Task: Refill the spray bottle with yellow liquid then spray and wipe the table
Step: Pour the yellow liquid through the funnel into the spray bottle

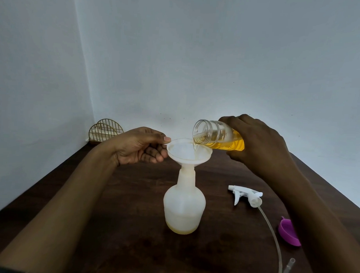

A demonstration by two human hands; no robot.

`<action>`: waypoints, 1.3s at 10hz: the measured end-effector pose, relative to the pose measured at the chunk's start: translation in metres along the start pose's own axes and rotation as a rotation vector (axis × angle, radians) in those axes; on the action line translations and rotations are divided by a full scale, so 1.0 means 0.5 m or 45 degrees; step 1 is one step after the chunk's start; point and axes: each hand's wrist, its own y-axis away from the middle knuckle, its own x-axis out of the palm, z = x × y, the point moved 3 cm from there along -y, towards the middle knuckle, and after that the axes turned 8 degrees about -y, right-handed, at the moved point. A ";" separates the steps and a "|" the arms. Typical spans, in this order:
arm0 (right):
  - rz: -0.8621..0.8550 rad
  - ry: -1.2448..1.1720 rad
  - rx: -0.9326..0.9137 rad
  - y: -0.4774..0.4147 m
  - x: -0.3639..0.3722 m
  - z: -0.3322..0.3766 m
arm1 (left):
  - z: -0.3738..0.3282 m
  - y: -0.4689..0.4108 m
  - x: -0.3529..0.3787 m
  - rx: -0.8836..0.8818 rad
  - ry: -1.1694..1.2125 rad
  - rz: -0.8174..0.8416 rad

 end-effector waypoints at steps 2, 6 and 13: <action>0.008 -0.014 0.013 0.002 0.000 0.001 | 0.000 0.000 0.000 -0.001 -0.003 0.001; 0.002 0.004 -0.012 0.001 -0.001 0.002 | 0.000 0.000 0.000 0.002 -0.012 -0.003; -0.038 0.019 -0.036 0.000 0.002 0.000 | -0.001 0.000 -0.001 0.006 -0.004 0.009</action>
